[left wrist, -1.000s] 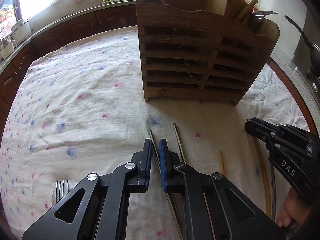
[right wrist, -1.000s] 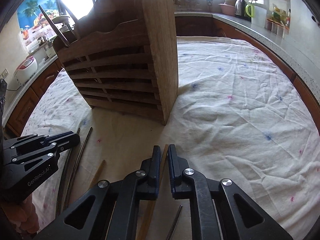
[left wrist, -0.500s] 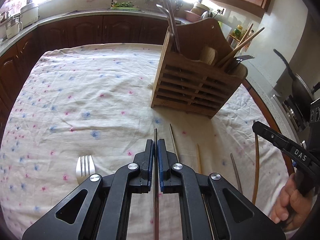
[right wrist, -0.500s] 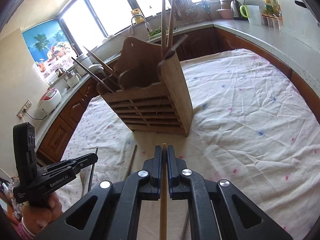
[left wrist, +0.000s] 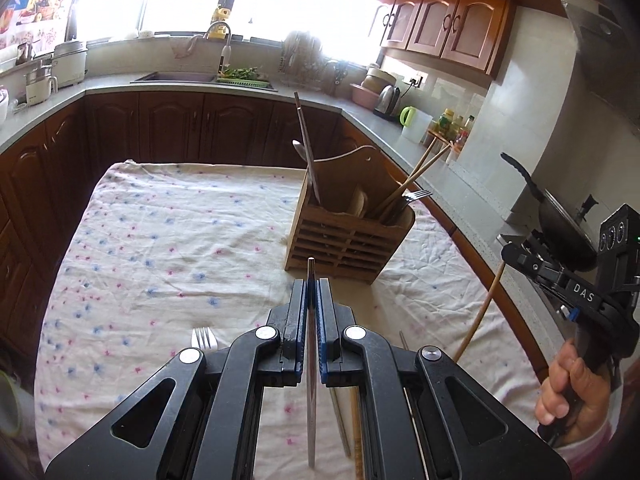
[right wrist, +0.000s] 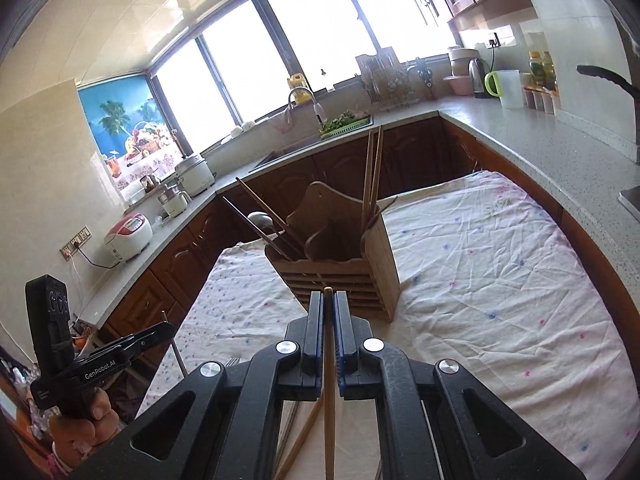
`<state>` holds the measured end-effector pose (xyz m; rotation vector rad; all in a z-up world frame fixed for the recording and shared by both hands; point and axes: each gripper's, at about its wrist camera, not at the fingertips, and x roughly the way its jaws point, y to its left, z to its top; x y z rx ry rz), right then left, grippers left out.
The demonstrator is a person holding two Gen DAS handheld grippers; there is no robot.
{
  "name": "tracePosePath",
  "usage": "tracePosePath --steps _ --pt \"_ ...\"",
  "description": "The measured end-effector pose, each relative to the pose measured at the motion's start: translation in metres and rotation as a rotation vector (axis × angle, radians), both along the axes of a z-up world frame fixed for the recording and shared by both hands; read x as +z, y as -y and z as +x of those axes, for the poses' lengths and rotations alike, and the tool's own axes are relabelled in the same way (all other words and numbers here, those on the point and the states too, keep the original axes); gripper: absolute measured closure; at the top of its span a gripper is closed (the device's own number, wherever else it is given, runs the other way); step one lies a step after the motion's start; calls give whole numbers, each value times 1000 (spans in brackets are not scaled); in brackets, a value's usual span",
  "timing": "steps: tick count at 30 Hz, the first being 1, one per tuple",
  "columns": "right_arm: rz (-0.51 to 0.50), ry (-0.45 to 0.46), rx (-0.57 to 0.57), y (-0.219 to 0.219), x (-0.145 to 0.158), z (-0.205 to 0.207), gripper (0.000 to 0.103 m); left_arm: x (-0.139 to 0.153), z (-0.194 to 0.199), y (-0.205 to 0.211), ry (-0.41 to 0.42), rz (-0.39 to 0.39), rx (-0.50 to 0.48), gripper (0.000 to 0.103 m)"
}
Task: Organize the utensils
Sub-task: 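Lift and carry both held chopsticks over the wooden holder, then lower both chopsticks into the holder and open both tools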
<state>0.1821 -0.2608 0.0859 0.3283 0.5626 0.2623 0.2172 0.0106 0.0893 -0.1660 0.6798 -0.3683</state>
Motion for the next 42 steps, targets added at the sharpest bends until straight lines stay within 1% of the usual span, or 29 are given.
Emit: tracePosePath --steps 7,21,28,34,37,39,42 --pt "-8 53 -6 1 21 -1 98 22 -6 -6 54 -7 10 99" --pt "-10 98 -31 9 36 12 98 44 5 -7 110 -27 32 99" --pt "-11 154 -48 14 61 31 98 70 23 -1 167 -39 34 99" --pt "-23 227 -72 17 92 53 98 107 45 9 257 -28 34 99" --pt "-28 264 -93 20 106 65 98 121 59 11 296 -42 47 99" --pt "-34 280 -107 21 114 74 98 128 71 11 315 -68 53 99" --pt "-48 290 -123 22 117 88 98 130 88 15 333 -81 67 99"
